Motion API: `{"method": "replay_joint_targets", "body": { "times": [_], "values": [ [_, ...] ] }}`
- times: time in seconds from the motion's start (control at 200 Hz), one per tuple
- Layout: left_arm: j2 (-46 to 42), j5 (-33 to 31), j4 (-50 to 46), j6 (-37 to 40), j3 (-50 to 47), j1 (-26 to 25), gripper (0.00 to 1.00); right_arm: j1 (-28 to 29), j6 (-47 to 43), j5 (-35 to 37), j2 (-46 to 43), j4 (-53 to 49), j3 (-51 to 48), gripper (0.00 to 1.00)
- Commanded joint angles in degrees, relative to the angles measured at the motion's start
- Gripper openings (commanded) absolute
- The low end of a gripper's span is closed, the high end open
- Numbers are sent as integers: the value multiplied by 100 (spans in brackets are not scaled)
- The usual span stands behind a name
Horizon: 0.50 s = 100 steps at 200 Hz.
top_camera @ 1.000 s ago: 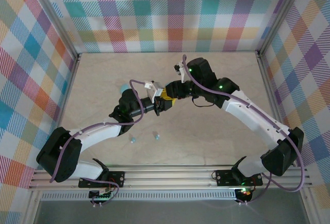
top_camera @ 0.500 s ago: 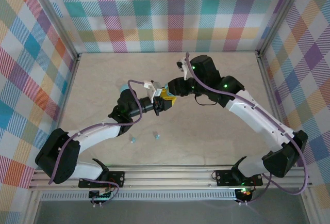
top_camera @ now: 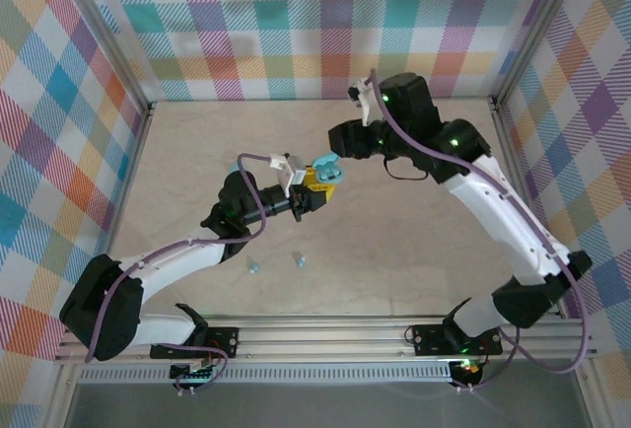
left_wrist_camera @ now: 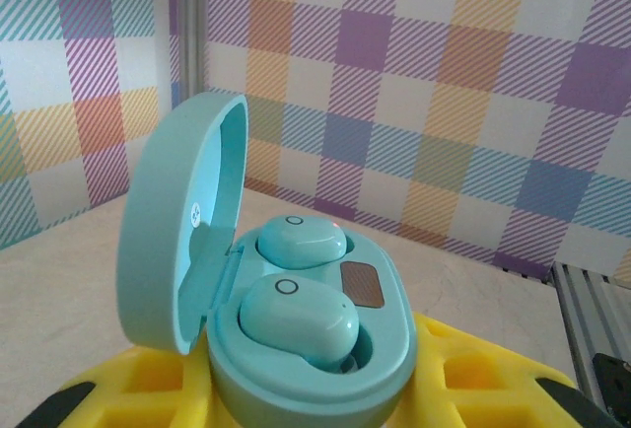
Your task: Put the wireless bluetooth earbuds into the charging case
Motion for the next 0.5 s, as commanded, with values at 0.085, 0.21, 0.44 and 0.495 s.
{"method": "replay_joint_targets", "body": {
  "times": [0.085, 0.21, 0.44, 0.495],
  "values": [
    [-355, 140, -299, 291, -5, -84, 0, -16, -68, -591, 657, -587, 281, 41],
    [-461, 112, -494, 379, 70, -84, 0, -17, -69, -686, 721, -664, 269, 41],
    [-533, -210, -904, 566, 284, -79, 0, -30, 179, -674, 121, -488, -491, 42],
    [-485, -196, -906, 553, 335, -77, 0, -51, 225, -540, -59, -460, -663, 43]
  ]
}}
